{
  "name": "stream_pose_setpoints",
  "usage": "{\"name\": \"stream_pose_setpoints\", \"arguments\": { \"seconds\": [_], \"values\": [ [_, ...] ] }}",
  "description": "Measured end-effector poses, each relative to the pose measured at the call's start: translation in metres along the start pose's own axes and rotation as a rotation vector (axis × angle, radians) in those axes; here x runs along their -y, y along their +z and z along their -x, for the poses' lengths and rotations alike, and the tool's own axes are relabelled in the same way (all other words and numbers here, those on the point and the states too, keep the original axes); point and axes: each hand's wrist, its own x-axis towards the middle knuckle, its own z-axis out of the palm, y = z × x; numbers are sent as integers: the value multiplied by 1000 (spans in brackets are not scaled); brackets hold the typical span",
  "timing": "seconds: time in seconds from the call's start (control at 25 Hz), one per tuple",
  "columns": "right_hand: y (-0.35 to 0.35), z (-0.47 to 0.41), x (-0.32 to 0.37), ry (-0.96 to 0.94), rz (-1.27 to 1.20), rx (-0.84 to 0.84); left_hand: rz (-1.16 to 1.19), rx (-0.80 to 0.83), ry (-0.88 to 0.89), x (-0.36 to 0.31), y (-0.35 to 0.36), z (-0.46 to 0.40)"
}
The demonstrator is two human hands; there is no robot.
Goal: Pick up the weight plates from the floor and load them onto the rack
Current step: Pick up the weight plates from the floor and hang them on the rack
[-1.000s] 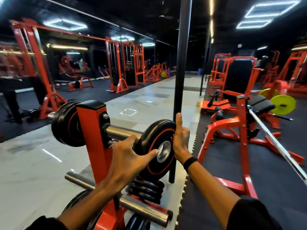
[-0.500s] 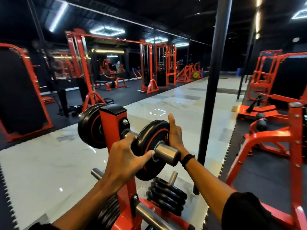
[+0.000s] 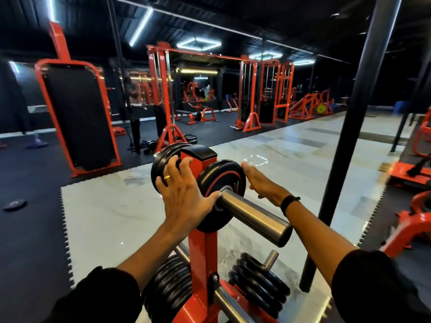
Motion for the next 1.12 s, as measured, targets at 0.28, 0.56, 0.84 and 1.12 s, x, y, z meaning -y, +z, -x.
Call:
{"name": "stream_pose_setpoints", "arguments": {
  "seconds": [0.28, 0.56, 0.84, 1.12],
  "values": [
    [-18, 4, 19, 104, 269, 75, 141, -33, 59, 28, -11, 31],
    [77, 5, 130, -455, 153, -209, 306, 8, -81, 109, -54, 49],
    [316, -7, 159, -214, -67, 72, 467, 20, -367, 303, -152, 65],
    [540, -6, 226, -103, -105, 387, 391, 60, -610, 500, -267, 110]
  ]
}}
